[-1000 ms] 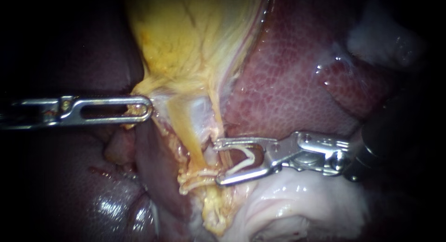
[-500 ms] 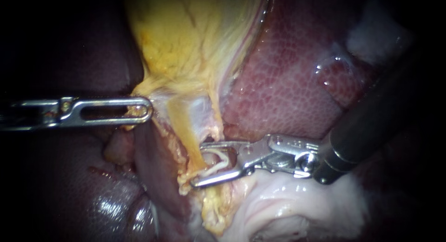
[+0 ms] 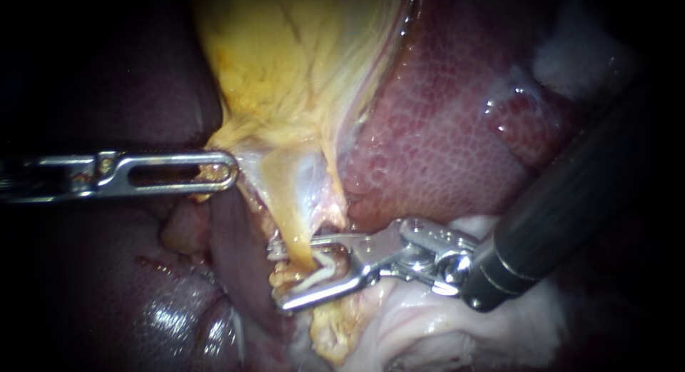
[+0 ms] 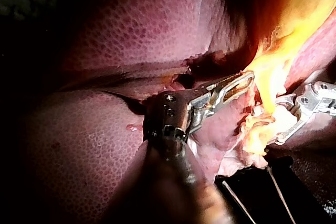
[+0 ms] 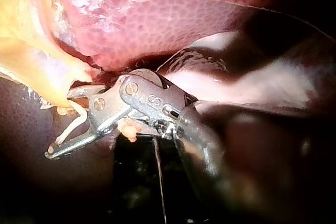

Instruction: Clipping third clip left tube

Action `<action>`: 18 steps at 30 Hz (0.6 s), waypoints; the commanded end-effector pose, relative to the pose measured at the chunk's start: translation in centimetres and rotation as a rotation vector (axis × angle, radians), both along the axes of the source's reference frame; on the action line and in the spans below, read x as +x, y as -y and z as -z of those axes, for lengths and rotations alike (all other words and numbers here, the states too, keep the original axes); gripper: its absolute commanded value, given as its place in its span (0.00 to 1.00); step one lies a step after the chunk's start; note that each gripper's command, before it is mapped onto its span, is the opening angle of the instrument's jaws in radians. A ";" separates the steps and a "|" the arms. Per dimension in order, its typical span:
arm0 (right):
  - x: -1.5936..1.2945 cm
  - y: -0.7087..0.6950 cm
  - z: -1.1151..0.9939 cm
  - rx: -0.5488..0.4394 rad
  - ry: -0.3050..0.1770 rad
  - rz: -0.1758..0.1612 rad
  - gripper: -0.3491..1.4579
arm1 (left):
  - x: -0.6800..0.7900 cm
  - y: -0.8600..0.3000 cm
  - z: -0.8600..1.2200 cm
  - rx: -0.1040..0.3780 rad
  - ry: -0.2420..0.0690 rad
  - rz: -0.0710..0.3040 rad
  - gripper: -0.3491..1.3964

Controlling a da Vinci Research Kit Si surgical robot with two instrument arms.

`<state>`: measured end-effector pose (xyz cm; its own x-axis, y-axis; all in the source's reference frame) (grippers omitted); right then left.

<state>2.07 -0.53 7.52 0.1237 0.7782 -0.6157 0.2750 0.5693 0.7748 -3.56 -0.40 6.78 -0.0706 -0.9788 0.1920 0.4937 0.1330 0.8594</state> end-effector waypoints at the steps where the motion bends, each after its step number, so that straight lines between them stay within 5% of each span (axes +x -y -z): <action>1: 0.01 -0.03 0.01 0.003 -0.005 -0.004 0.52 | -0.01 0.01 0.00 0.000 0.000 -0.001 0.00; 8: -0.02 -0.22 0.07 0.028 -0.009 -0.003 0.45 | -0.05 0.03 -0.03 0.000 0.002 -0.003 0.00; 12: -0.16 -0.24 0.03 0.118 0.010 0.027 0.00 | -0.05 0.03 -0.02 0.000 0.002 -0.003 0.00; 18: -0.17 -0.27 -0.06 0.116 0.016 0.025 0.00 | -0.04 0.03 -0.02 0.000 0.003 -0.003 0.00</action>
<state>1.89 -0.25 7.59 0.1538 0.8401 -0.5202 0.2765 0.4688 0.8389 -3.60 -0.44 6.80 -0.0680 -0.9791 0.1918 0.4914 0.1345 0.8605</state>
